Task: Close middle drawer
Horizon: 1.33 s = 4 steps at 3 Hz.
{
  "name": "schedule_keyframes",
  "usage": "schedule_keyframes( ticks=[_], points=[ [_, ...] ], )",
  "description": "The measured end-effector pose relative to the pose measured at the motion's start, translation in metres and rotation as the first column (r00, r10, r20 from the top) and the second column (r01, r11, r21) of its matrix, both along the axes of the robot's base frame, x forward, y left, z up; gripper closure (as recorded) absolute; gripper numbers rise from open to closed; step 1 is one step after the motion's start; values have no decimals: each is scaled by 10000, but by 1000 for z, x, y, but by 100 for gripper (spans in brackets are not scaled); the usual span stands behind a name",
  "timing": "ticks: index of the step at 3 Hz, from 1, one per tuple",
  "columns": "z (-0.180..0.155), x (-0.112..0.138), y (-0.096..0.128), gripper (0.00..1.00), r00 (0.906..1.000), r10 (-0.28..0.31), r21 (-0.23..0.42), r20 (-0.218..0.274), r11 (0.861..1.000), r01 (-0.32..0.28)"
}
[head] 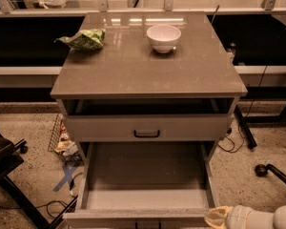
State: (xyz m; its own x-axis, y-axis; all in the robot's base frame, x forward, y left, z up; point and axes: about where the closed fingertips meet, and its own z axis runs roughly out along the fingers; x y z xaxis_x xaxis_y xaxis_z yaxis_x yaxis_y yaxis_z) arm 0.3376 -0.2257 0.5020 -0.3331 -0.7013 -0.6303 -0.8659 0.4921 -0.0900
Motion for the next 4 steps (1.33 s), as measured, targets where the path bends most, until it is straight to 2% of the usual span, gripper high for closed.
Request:
schedule_keyframes(
  ticks=[1, 2, 3, 4],
  points=[
    [-41, -28, -6, 100, 9978, 130, -93, -645, 9999, -136],
    [-64, -56, 6, 100, 9949, 472, 511, -887, 9978, -428],
    [-68, -62, 6, 100, 9948, 478, 615, -900, 9972, -424],
    [-75, -55, 22, 100, 9943, 539, 810, -915, 9956, -466]
  ],
)
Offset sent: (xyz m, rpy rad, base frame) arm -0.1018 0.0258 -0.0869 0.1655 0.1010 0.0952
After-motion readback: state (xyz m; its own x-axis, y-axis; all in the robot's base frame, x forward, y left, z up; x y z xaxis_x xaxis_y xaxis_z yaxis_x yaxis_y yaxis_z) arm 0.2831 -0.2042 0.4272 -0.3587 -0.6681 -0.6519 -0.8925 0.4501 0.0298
